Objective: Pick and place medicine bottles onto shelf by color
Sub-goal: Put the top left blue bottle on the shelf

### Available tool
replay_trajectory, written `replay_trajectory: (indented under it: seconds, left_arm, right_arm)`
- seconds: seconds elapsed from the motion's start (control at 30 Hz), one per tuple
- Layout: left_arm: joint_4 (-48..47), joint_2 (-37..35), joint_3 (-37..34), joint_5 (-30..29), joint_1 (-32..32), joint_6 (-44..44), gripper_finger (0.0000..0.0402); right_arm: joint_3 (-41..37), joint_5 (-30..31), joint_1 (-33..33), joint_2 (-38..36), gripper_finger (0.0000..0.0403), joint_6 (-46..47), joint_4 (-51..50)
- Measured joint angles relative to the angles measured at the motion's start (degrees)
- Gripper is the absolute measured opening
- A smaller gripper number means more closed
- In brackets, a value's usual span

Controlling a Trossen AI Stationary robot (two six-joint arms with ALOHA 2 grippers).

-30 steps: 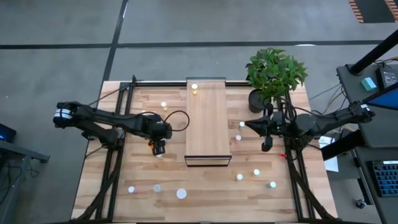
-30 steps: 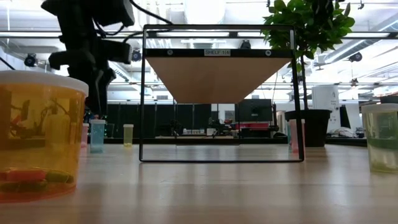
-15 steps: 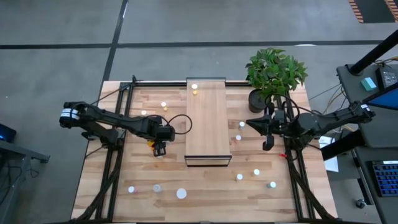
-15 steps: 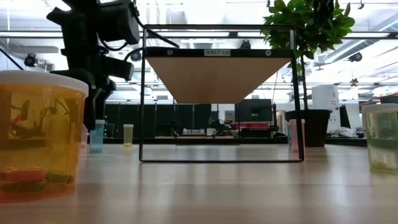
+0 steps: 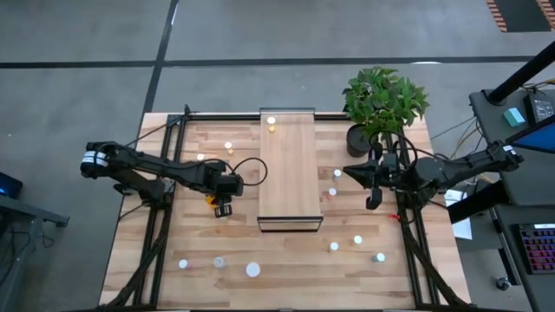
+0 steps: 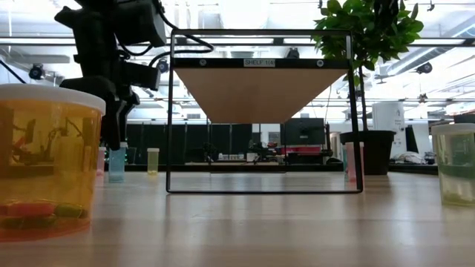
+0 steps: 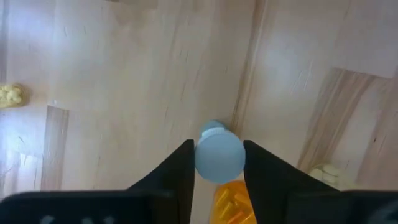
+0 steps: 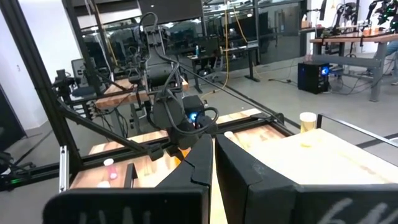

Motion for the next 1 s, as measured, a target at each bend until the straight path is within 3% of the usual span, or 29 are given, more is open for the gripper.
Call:
replay_trajectory:
  seconds: [0.27,0.43,0.6,0.77,1.0]
  left_arm:
    - [-0.5,-1.0,0.3,0.1,0.0,0.0,0.0111]
    - [-3.5,-1.3,4.4,0.3,0.0,0.0,0.0113]
    - [-14.5,-1.4,13.9,0.6,0.0,0.2,0.0114]
    - [-24.1,-1.4,25.1,6.2,0.0,0.1,0.0115]
    - [-28.1,0.3,38.4,12.7,0.0,-4.5,0.0115]
  right_arm:
    - [0.0,1.0,0.0,0.0,0.0008,0.7,-0.6]
    - [0.0,1.0,0.0,0.0,0.0008,1.5,-0.6]
    - [0.0,1.0,0.0,0.0,0.0008,2.1,-0.6]
    - [0.0,1.0,0.0,0.0,0.0008,2.1,-0.6]
    - [0.0,1.0,0.0,0.0,0.0008,2.2,-0.6]
